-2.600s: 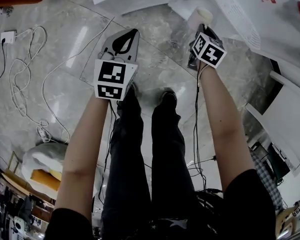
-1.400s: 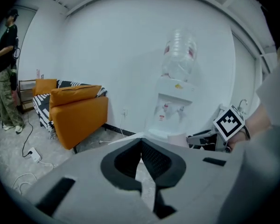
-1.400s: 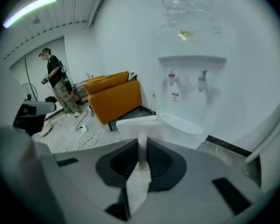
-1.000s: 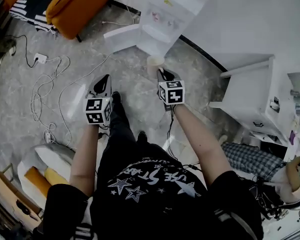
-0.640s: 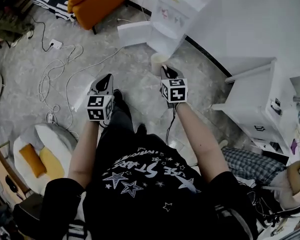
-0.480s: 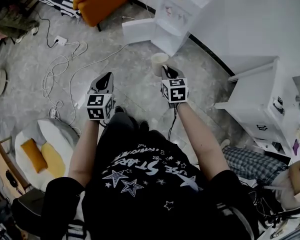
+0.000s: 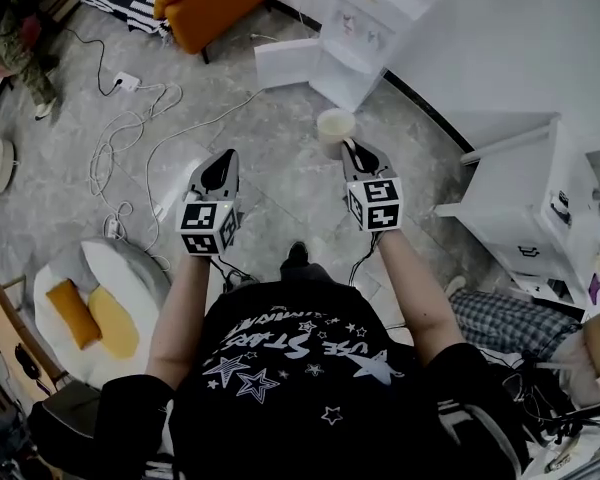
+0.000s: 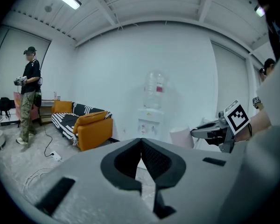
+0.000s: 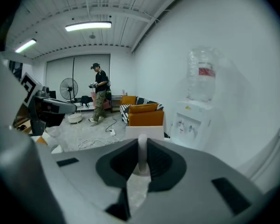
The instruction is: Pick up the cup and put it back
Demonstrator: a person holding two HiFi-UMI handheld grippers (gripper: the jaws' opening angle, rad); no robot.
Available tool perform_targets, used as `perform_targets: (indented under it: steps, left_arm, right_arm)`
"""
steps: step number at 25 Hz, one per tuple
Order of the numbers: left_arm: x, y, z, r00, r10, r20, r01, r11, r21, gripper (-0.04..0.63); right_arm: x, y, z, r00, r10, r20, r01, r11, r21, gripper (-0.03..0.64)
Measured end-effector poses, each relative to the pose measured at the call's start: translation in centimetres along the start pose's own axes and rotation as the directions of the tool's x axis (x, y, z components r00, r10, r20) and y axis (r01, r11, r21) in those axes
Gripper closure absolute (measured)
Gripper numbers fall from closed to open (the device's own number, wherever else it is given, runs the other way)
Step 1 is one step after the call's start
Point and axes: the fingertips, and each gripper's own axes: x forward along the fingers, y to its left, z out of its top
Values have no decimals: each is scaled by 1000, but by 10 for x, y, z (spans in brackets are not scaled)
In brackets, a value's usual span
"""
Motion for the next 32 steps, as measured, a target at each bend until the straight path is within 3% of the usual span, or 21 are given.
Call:
perform_targets:
  steps: [9, 16, 23, 32]
  left_arm:
    - [-55, 17, 3, 999, -37, 15, 36, 999, 26, 586]
    - [-61, 1, -11, 997, -76, 0, 76, 997, 6, 586]
    - [-27, -10, 0, 998, -66, 2, 66, 998, 19, 586]
    - [19, -11, 4, 1000, -5, -17, 5, 1000, 16, 586]
  right_arm:
    - [-62, 37, 29, 989, -64, 135, 53, 995, 84, 574]
    - [-86, 54, 1, 990, -79, 113, 66, 992, 109, 574]
    - [-76, 8, -13, 991, -92, 98, 79, 989, 127, 574]
    - [-24, -35, -14, 998, -14, 66, 6, 994, 109, 574]
